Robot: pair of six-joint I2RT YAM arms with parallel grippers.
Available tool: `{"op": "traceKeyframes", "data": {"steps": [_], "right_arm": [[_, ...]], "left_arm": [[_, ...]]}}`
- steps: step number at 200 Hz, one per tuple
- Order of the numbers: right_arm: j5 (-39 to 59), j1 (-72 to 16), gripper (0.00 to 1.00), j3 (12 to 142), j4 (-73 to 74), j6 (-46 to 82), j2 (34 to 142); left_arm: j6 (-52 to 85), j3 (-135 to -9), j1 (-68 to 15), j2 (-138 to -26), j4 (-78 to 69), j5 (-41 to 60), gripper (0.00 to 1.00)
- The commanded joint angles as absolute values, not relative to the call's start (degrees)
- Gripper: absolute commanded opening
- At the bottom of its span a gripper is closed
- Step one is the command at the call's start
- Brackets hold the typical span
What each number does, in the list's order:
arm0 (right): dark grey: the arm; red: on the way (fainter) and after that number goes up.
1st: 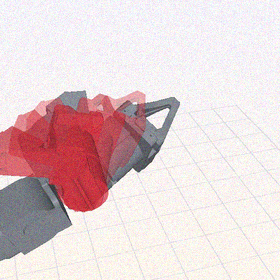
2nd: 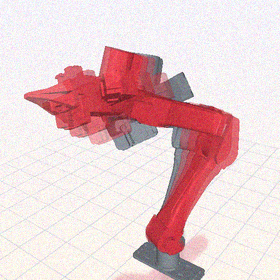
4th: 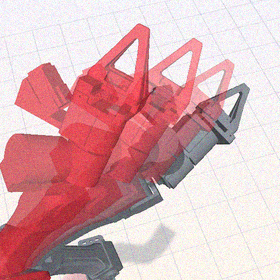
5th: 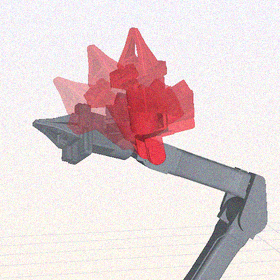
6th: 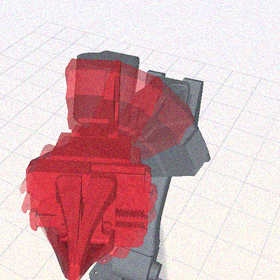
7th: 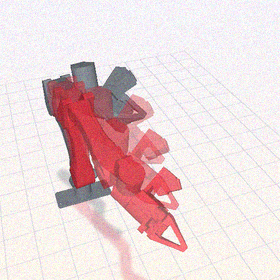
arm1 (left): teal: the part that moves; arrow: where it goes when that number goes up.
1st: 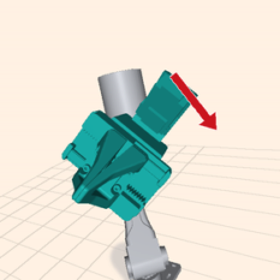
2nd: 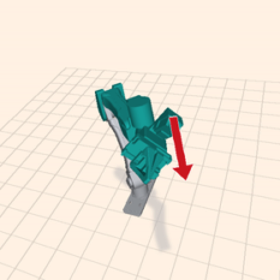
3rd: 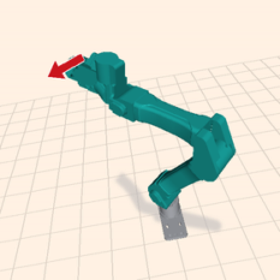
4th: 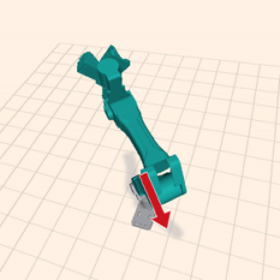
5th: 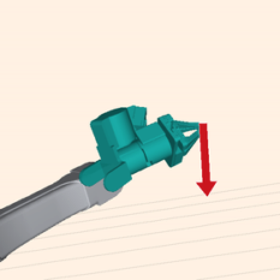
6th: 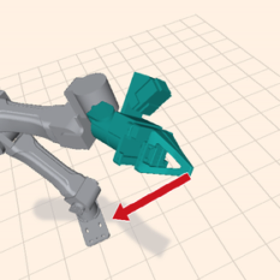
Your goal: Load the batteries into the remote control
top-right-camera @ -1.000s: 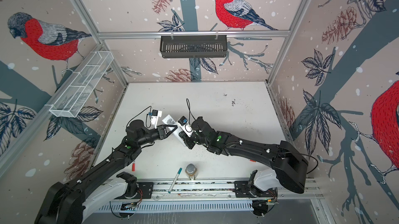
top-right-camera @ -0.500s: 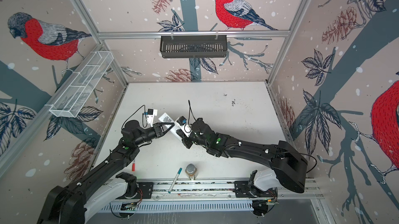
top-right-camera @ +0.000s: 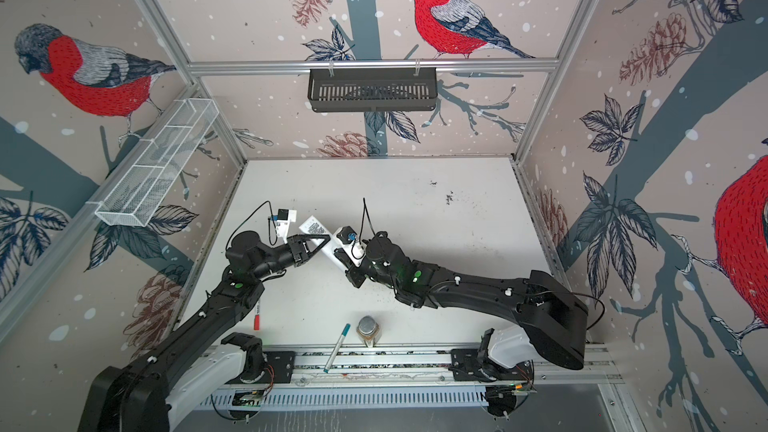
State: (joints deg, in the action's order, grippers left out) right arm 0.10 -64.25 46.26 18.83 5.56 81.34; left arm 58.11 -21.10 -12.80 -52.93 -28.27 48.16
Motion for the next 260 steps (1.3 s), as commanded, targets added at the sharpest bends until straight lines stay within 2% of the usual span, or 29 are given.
{"op": "traceKeyframes", "data": {"steps": [1,82,118,260], "right_arm": [[4.0,-65.3,0.10,45.4,4.2,3.4,82.2],[7.2,-65.5,0.12,44.0,1.0,1.1,80.5],[9.2,-64.9,0.18,43.8,-0.6,0.8,80.2],[6.5,-63.2,0.20,40.8,-0.6,2.9,72.3]], "left_arm": [[63.1,-22.1,-12.4,-52.1,-46.5,53.8,0.00],[61.8,-21.8,-12.2,-52.2,-46.0,53.9,0.00],[61.8,-22.2,-12.1,-52.5,-46.5,54.2,0.00],[60.3,-22.0,-12.1,-51.9,-44.5,54.1,0.00]]}}
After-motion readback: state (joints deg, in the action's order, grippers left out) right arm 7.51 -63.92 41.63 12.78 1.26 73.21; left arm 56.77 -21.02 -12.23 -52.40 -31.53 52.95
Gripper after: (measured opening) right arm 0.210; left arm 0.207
